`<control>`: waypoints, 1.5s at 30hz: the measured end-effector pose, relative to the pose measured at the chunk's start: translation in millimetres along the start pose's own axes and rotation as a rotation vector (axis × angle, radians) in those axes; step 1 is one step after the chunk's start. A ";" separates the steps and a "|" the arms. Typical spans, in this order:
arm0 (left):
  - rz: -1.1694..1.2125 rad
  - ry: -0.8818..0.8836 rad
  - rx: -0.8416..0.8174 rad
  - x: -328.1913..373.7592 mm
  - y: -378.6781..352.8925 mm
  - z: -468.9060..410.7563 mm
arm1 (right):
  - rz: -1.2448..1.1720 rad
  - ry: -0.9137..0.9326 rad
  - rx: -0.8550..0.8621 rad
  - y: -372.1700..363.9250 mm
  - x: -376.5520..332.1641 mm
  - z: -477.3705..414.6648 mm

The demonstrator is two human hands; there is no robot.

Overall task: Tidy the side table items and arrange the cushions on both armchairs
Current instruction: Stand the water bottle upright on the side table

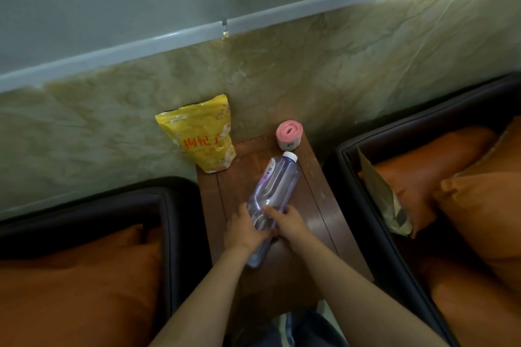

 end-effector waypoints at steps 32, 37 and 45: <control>0.679 -0.171 0.050 2.2 29.3 10.7 | 0.185 0.423 -0.297 3.5 -71.2 1.7; 0.701 -0.170 0.031 -6.0 27.2 11.1 | 0.312 0.431 -0.283 10.7 -68.0 9.3; 0.665 -0.193 -0.033 -11.7 21.4 24.1 | 0.201 0.417 -0.279 23.4 -51.4 33.5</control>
Point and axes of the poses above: each hand's wrist, its own z-axis away from the middle knuckle, its own y-axis out of the back of the hand, x = y × z, the point moved 1 cm from there along -z, towards the middle knuckle, and after that the axes turned 15 degrees about y, right-handed, at the moved point
